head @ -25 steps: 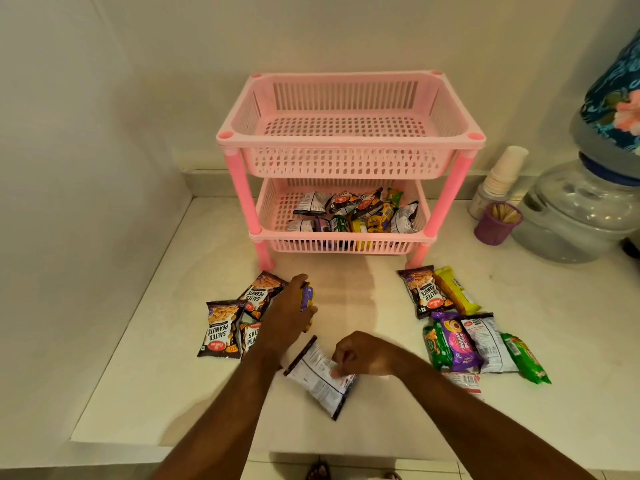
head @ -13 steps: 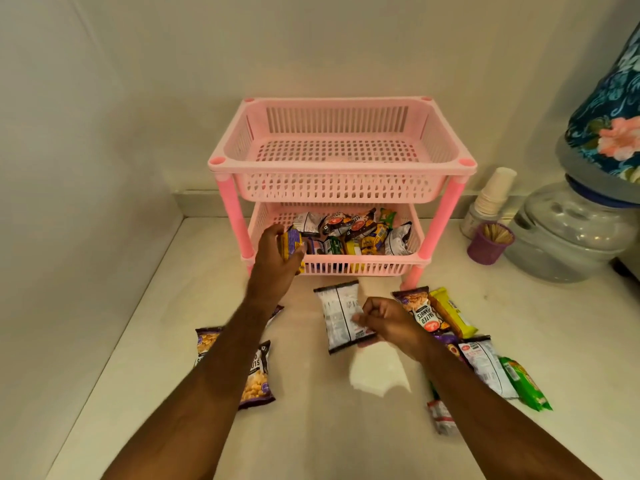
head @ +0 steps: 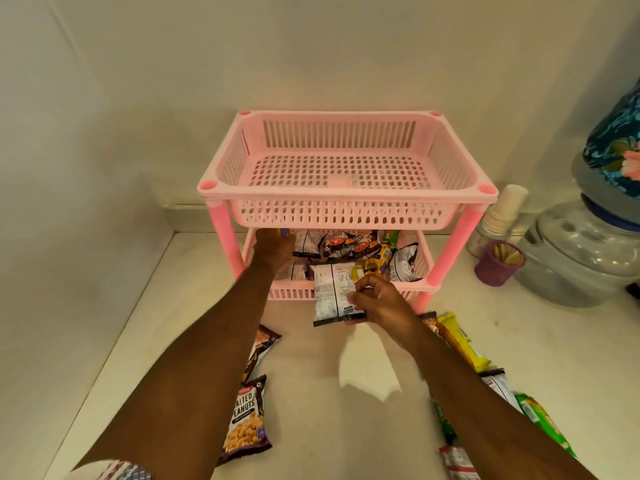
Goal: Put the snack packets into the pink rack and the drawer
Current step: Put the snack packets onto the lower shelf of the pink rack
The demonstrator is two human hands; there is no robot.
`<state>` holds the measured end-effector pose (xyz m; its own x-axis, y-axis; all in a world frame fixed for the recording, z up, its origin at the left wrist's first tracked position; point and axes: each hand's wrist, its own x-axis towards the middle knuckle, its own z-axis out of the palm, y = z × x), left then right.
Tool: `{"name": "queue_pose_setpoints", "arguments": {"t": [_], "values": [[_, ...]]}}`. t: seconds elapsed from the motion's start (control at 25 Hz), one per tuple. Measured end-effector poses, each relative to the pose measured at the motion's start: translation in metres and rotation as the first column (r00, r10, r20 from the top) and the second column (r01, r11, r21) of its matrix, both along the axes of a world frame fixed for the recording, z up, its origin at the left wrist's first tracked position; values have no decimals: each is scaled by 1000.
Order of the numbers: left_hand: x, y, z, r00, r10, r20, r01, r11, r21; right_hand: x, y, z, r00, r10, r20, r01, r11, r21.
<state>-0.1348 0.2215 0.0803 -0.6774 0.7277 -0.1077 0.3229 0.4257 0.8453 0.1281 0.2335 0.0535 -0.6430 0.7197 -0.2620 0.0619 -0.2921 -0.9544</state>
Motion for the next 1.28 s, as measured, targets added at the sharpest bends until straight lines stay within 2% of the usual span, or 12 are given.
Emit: {"name": "queue_pose_setpoints", "arguments": {"t": [0.08, 0.24, 0.32, 0.4, 0.56, 0.68, 0.76, 0.84, 0.92, 1.08, 1.16, 1.28], "values": [[-5, 10, -4, 999, -28, 30, 26, 998, 56, -4, 0, -1, 1000, 5, 5, -5, 1000, -13], [-9, 16, -10, 988, -79, -133, 72, 996, -51, -6, -2, -1, 1000, 1, -14, -2, 1000, -30], [-3, 9, -11, 984, -108, -140, 106, 994, -21, -7, -4, 0, 1000, -20, -21, 19, 999, -28], [7, -7, -11, 965, -153, -213, 160, 987, 15, -11, -5, 1, 997, -72, -21, 72, 997, -13], [30, -60, -22, 901, -202, -384, 238, 970, 49, -29, -2, 6, 979, -190, 78, 177, 973, 148], [50, -109, -34, 882, -156, -445, 215, 973, 85, -52, -1, 15, 957, -250, 149, 198, 935, 295], [59, -136, -41, 866, -133, -481, 205, 974, 100, -70, 0, 22, 954, -255, 159, 191, 924, 331], [63, -153, -47, 860, -145, -489, 216, 972, 92, -89, 2, 32, 944, -251, 215, 142, 896, 421], [64, -165, -52, 891, -159, -425, 203, 977, 59, -113, 3, 39, 942, -220, 252, 81, 882, 464], [61, -176, -58, 917, -138, -374, 155, 988, 16, -153, -4, 43, 919, -99, 382, -68, 913, 402], [59, -178, -56, 915, -141, -377, 154, 988, 5, -164, -10, 38, 833, -31, 552, -241, 878, 413], [54, -176, -53, 892, -172, -418, 185, 983, -10, -171, -18, 24, 674, -72, 736, -478, 717, 508]]}}
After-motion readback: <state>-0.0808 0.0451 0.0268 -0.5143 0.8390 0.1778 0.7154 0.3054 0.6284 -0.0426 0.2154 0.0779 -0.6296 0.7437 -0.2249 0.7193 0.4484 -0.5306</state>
